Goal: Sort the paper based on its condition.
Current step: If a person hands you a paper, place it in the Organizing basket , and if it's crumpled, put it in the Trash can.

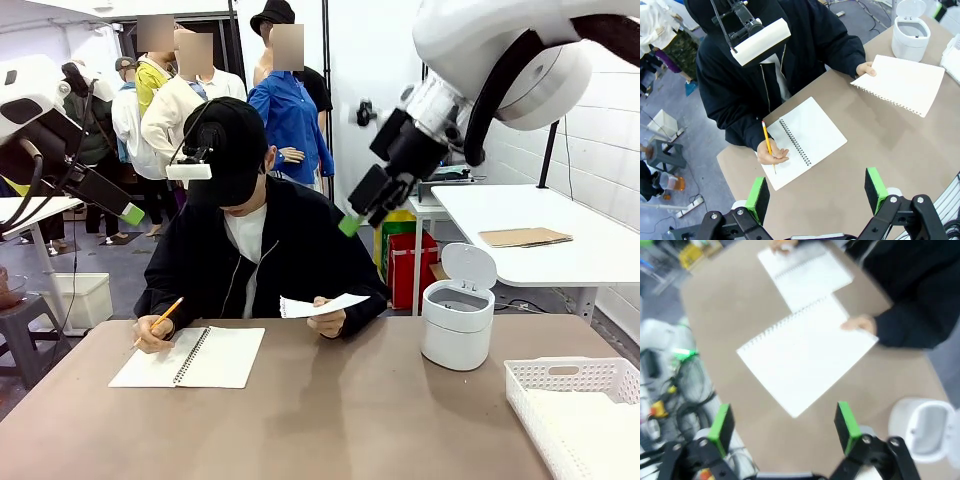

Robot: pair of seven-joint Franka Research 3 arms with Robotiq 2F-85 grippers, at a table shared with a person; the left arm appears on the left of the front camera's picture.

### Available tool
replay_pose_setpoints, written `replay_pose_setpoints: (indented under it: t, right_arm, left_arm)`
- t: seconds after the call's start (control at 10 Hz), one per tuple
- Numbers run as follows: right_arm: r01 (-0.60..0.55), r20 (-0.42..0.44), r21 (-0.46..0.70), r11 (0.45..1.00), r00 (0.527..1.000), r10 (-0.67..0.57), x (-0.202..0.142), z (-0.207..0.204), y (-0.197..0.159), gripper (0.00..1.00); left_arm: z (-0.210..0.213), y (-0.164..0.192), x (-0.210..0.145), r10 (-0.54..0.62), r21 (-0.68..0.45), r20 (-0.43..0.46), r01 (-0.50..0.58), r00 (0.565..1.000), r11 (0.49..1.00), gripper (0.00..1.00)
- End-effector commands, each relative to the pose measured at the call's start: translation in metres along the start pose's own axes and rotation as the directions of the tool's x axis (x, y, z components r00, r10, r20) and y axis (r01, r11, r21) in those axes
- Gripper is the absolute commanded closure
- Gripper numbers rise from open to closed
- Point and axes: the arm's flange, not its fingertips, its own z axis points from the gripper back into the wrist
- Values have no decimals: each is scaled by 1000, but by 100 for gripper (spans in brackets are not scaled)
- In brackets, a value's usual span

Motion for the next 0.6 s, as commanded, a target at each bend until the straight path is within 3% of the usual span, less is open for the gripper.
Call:
replay_pose_setpoints:
  t: [0.0, 0.3, 0.5]
  right_arm:
    - [131, -129, 59, 990, 984, -123, 7, -6, -17, 0]
    - [358, -290, 56, 932, 899, -328, -16, -43, -30, 0]
    - [561, -300, 37, 827, 796, -526, -33, -74, -39, 0]
  left_arm:
    - [0, 0, 0, 2, -1, 1, -2, 1000, 1000, 0]
    - [0, 0, 0, 2, -1, 1, -2, 1000, 1000, 0]
    - [0, 0, 0, 2, -1, 1, -2, 1000, 1000, 0]
